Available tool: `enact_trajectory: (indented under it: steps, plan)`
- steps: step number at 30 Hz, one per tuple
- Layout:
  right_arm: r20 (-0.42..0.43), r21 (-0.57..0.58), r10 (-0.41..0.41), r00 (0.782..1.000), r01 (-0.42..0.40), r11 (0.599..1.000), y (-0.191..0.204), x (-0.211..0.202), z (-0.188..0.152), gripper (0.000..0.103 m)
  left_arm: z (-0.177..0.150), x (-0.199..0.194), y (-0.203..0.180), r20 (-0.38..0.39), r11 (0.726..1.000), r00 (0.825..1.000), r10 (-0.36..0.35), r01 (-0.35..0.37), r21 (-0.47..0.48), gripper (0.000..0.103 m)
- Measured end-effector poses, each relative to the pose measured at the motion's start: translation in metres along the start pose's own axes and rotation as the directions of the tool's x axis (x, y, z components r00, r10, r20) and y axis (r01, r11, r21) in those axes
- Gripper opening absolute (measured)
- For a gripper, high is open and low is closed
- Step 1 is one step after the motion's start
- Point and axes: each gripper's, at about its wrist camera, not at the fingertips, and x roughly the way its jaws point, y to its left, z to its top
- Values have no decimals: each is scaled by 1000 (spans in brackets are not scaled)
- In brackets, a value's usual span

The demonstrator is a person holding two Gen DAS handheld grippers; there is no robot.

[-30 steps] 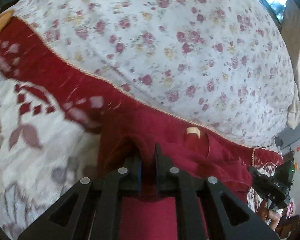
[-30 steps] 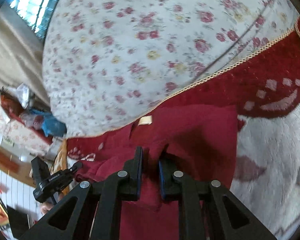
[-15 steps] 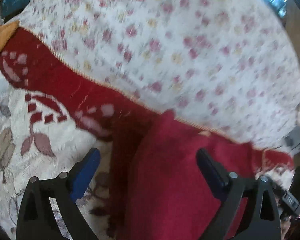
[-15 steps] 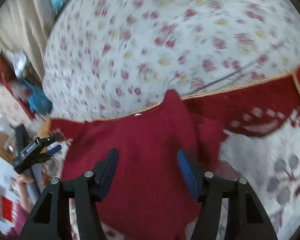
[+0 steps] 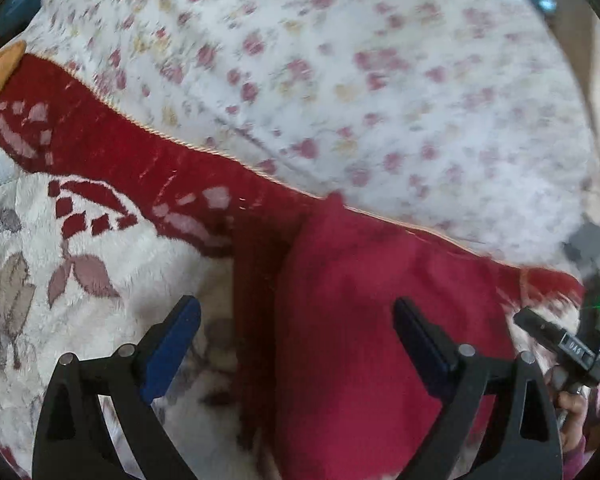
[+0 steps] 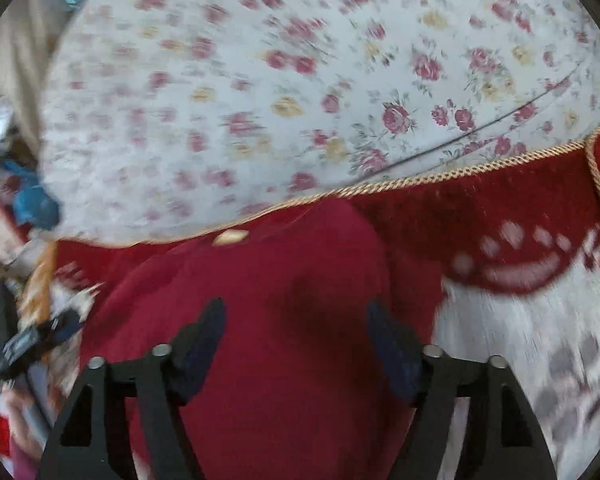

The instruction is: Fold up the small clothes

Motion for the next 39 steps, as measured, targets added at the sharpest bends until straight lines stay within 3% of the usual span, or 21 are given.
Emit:
enact_trajectory:
  steps: [4,7,10,14,17,20,22,24,25,26,29,31,32,36,39]
  plan:
    - [-17,-45,17,1000,-18,999,4,-38,-46,81,-33,-14,2,-70,996,996,-61,65,56,96]
    - [-2,-79,-26,1000,25,997,3,-52,-71,80,-56,-17,4,-122,992,988,-95,104,70,96]
    - [-13,-83,-16,1000,15,996,3,-52,-83,57,-69,-19,9,-131,991,987,-98,109,79,96]
    - [-50,-50,-21,999,19,999,3,-32,-91,53,-75,-15,15,-189,973,962,-198,216,79,96]
    - [-38,-43,-20,999,18,999,3,-26,-94,54,-78,-17,17,-162,975,971,-177,195,105,96]
    - [-27,-27,-12,1000,12,1000,0,-22,-95,55,-78,-5,14,-198,976,968,-154,180,120,95]
    - [-22,-42,-21,1000,20,999,3,-21,-96,53,-80,0,10,-225,971,960,-164,198,137,83]
    - [-17,-56,-41,999,40,998,4,-22,-96,39,-80,4,2,-254,964,957,-143,192,183,54]
    - [-15,-58,-58,998,57,997,3,-23,-96,25,-79,5,0,-258,960,954,-151,203,190,47]
    - [-11,-48,-64,998,63,997,0,-24,-95,19,-79,4,-1,-266,957,950,-165,220,191,37]
    - [4,-13,-49,999,49,999,-5,-32,-93,11,-77,-3,-4,-246,959,959,-138,192,210,20]
    - [33,-15,-41,999,42,999,-3,-42,-90,10,-71,-16,-3,-223,954,963,-154,203,219,15]
    - [42,-22,-39,998,40,999,-1,-47,-88,9,-69,-24,-3,-207,951,965,-158,205,232,6]
    - [61,-37,-41,997,43,998,-2,-62,-83,8,-63,-44,11,-161,956,977,-143,178,234,6]
    - [15,-20,-77,997,77,997,-14,-51,-92,8,-73,-21,17,-225,965,970,-97,147,217,6]
